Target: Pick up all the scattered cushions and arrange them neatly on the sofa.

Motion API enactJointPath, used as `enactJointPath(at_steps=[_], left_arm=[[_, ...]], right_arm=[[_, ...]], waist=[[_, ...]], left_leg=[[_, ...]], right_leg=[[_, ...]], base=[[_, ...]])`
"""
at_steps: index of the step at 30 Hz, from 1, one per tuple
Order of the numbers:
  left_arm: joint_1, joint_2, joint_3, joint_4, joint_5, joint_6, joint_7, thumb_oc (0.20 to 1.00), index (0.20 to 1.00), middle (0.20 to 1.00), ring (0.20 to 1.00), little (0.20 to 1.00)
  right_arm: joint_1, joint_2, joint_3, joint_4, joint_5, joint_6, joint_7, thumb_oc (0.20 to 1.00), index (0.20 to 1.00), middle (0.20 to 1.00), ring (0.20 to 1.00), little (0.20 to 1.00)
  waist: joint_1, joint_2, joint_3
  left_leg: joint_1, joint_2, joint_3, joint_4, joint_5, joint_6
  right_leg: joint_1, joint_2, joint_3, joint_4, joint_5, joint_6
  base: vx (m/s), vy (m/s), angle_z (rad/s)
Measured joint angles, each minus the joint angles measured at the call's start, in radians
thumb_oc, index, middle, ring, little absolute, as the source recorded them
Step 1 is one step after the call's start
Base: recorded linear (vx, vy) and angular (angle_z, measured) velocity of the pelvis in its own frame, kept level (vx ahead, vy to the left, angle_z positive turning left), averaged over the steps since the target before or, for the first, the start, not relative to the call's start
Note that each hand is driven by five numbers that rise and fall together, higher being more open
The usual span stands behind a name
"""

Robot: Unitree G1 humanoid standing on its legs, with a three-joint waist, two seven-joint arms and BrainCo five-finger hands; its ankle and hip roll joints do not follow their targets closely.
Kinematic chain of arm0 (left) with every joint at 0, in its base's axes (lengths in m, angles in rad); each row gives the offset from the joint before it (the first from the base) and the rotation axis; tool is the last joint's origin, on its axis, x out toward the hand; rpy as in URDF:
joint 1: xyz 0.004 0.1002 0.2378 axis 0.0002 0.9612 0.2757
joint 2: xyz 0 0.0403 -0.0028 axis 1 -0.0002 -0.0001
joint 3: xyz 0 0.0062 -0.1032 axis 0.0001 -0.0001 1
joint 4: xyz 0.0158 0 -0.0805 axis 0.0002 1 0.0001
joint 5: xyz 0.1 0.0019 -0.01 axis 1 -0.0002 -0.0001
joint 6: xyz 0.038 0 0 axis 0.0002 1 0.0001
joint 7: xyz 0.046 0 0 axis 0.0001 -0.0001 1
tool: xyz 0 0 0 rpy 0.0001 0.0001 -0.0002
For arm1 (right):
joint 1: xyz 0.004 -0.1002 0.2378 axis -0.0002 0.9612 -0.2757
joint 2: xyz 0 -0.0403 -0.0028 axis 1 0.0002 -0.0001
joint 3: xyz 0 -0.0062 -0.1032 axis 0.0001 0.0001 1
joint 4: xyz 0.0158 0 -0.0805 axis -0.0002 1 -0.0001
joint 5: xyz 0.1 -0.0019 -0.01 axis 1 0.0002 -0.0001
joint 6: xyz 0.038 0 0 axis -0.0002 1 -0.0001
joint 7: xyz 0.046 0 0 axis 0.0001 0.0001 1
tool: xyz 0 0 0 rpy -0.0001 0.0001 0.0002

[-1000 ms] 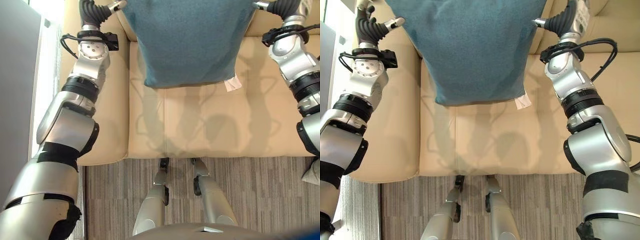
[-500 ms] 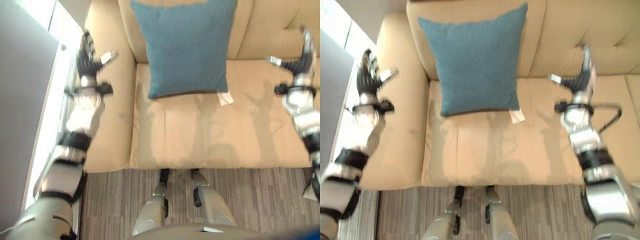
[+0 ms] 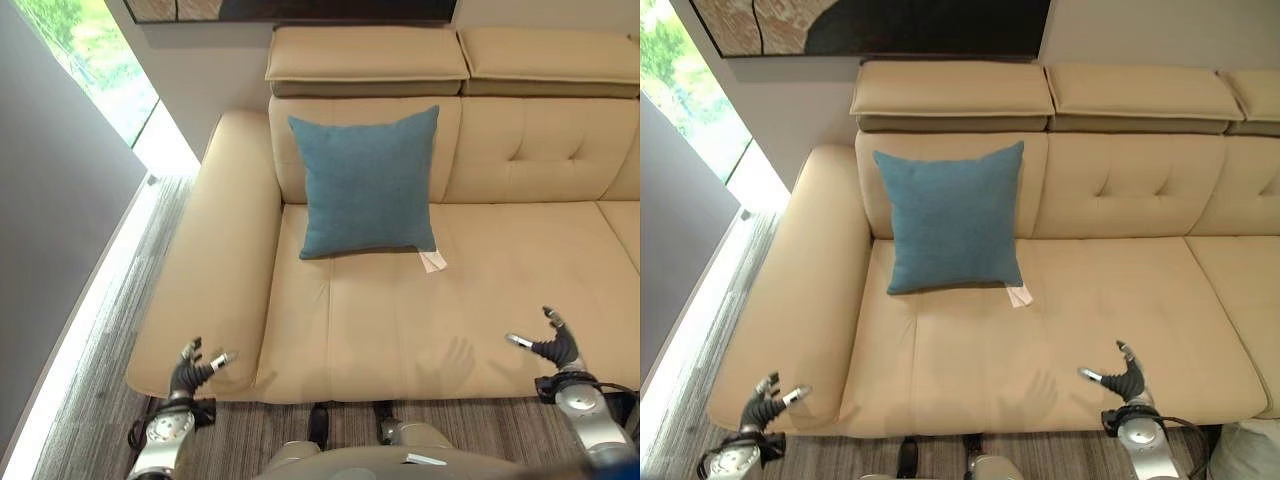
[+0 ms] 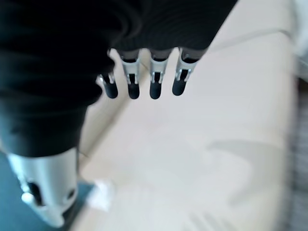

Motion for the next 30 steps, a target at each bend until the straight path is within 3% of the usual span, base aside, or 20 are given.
enactJointPath(at_steps=[6,10,14,16,17,20,21,22,23,24,25,26,27,28,29,30], left_arm=[[-0.040,-0.077,-0.019,0.285,0.072,0.040,-0.030,1.000,1.000,1.000,1.000,1.000],[-0.050,-0.084,-0.030,0.295,0.120,0.047,-0.030,1.000,1.000,1.000,1.000,1.000],[-0.078,-0.084,-0.068,0.291,0.133,0.063,-0.031,1.000,1.000,1.000,1.000,1.000],[-0.098,-0.089,-0.071,0.290,0.139,0.065,-0.031,1.000,1.000,1.000,1.000,1.000],[-0.100,-0.095,-0.074,0.289,0.139,0.065,-0.031,1.000,1.000,1.000,1.000,1.000],[-0.097,-0.099,-0.089,0.291,0.135,0.065,-0.030,1.000,1.000,1.000,1.000,1.000],[-0.102,-0.103,-0.089,0.291,0.125,0.064,-0.033,1.000,1.000,1.000,1.000,1.000],[-0.141,-0.095,-0.073,0.290,0.099,0.064,-0.031,1.000,1.000,1.000,1.000,1.000],[-0.148,-0.103,-0.052,0.284,0.099,0.062,-0.030,1.000,1.000,1.000,1.000,1.000],[-0.166,-0.102,-0.087,0.291,0.100,0.059,-0.030,1.000,1.000,1.000,1.000,1.000],[-0.192,-0.105,-0.137,0.332,0.102,0.064,-0.031,1.000,1.000,1.000,1.000,1.000],[-0.197,-0.096,-0.131,0.327,0.104,0.066,-0.042,1.000,1.000,1.000,1.000,1.000],[-0.212,-0.085,-0.098,0.317,0.104,0.065,-0.042,1.000,1.000,1.000,1.000,1.000],[-0.230,-0.087,-0.094,0.318,0.104,0.063,-0.042,1.000,1.000,1.000,1.000,1.000],[-0.209,-0.094,-0.082,0.291,0.104,0.061,-0.043,1.000,1.000,1.000,1.000,1.000],[-0.154,-0.099,-0.075,0.293,0.104,0.062,-0.045,1.000,1.000,1.000,1.000,1.000]], right_arm=[[-0.041,0.089,0.094,0.315,-0.051,0.018,0.056,1.000,1.000,1.000,1.000,1.000],[-0.028,0.115,0.089,0.376,-0.049,0.036,0.063,1.000,1.000,1.000,1.000,1.000],[-0.038,0.127,0.089,0.401,-0.032,0.047,0.066,1.000,1.000,1.000,1.000,1.000],[-0.043,0.130,0.092,0.403,-0.029,0.059,0.068,1.000,1.000,1.000,1.000,1.000],[-0.050,0.123,0.094,0.400,-0.027,0.061,0.068,1.000,1.000,1.000,1.000,1.000],[-0.080,0.118,0.146,0.382,-0.012,0.068,0.070,1.000,1.000,1.000,1.000,1.000],[-0.087,0.118,0.158,0.374,-0.012,0.068,0.073,1.000,1.000,1.000,1.000,1.000],[-0.094,0.128,0.153,0.392,-0.012,0.081,0.073,1.000,1.000,1.000,1.000,1.000],[-0.077,0.130,0.145,0.418,-0.012,0.094,0.080,1.000,1.000,1.000,1.000,1.000],[-0.063,0.144,0.125,0.450,-0.011,0.096,0.078,1.000,1.000,1.000,1.000,1.000],[-0.093,0.139,0.111,0.477,-0.011,0.099,0.079,1.000,1.000,1.000,1.000,1.000],[-0.131,0.149,0.119,0.472,-0.011,0.098,0.078,1.000,1.000,1.000,1.000,1.000],[-0.153,0.186,0.110,0.489,-0.012,0.103,0.081,1.000,1.000,1.000,1.000,1.000],[-0.191,0.193,0.110,0.478,-0.012,0.104,0.082,1.000,1.000,1.000,1.000,1.000],[-0.218,0.189,0.142,0.497,-0.012,0.105,0.079,1.000,1.000,1.000,1.000,1.000],[-0.221,0.191,0.200,0.537,-0.013,0.108,0.081,1.000,1.000,1.000,1.000,1.000]], waist=[[0.004,0.003,-0.029],[-0.001,0.011,-0.054],[-0.002,0.009,-0.051],[0.003,-0.003,-0.028],[0.000,-0.003,-0.016],[-0.005,-0.035,0.010],[-0.003,-0.034,0.027],[-0.036,-0.036,0.063],[-0.044,-0.015,0.058],[-0.065,-0.023,0.032],[-0.047,-0.030,0.033],[-0.052,-0.013,0.036],[-0.052,-0.045,0.056],[-0.042,-0.043,0.078],[-0.047,-0.030,0.092],[-0.012,-0.006,0.080]], left_leg=[[0.038,0.026,0.058,-0.001,-0.006,0.009],[0.054,0.050,0.061,0.000,-0.006,0.009],[0.060,0.067,0.067,0.034,-0.016,-0.014],[0.026,0.056,0.063,0.125,-0.053,-0.044],[0.023,0.040,0.045,0.158,-0.073,-0.046],[0.000,-0.100,-0.190,0.287,-0.145,-0.008],[0.003,-0.134,-0.253,0.337,-0.194,0.005],[-0.003,-0.143,-0.210,0.297,-0.214,0.087],[-0.005,-0.130,-0.181,0.250,-0.178,0.155],[-0.027,-0.154,-0.152,0.280,-0.181,0.136],[-0.070,-0.211,-0.079,0.335,-0.187,0.163],[-0.074,-0.216,-0.056,0.248,-0.084,0.171],[-0.109,-0.231,-0.014,0.275,-0.085,0.177],[-0.154,-0.207,0.055,0.273,-0.070,0.210],[-0.179,-0.179,0.108,0.274,-0.049,0.226],[-0.175,-0.118,0.175,0.252,-0.031,0.213]], right_leg=[[0.038,0.009,-0.006,-0.001,-0.005,-0.003],[0.054,0.027,-0.025,0.000,-0.010,-0.010],[0.062,0.045,-0.020,0.000,-0.016,-0.021],[0.060,0.047,0.002,0.002,-0.021,-0.035],[0.042,0.047,0.030,0.023,-0.018,-0.039],[-0.034,0.033,0.179,0.045,0.035,-0.016],[-0.046,0.029,0.221,0.033,0.044,-0.020],[-0.076,0.011,0.231,0.022,0.047,0.010],[-0.126,0.017,0.220,0.123,0.046,0.028],[-0.155,0.002,0.185,0.204,-0.006,0.071],[-0.180,-0.020,0.216,0.161,-0.017,0.098],[-0.200,-0.022,0.217,0.115,-0.040,0.144],[-0.220,-0.042,0.213,0.065,-0.061,0.196],[-0.295,-0.035,0.169,0.171,-0.073,0.189],[-0.345,-0.041,-0.001,0.367,-0.117,0.095],[-0.310,-0.096,-0.277,0.667,-0.237,-0.055]], base=[[-0.01,-0.040,-0.03],[-0.04,-0.086,0.00],[-0.13,-0.072,-0.07],[-0.15,0.008,-0.39],[-0.29,0.075,-0.80],[-0.20,0.146,-1.30],[-0.17,0.208,-1.77],[-0.32,0.347,-1.56],[-0.30,0.304,-0.89],[-0.37,0.339,-0.61],[-0.35,0.222,-1.09],[-0.39,0.202,-1.56],[-0.54,0.186,-1.81],[-0.45,0.100,-1.52],[-0.44,0.028,-1.86],[-0.21,-0.094,-1.77]])
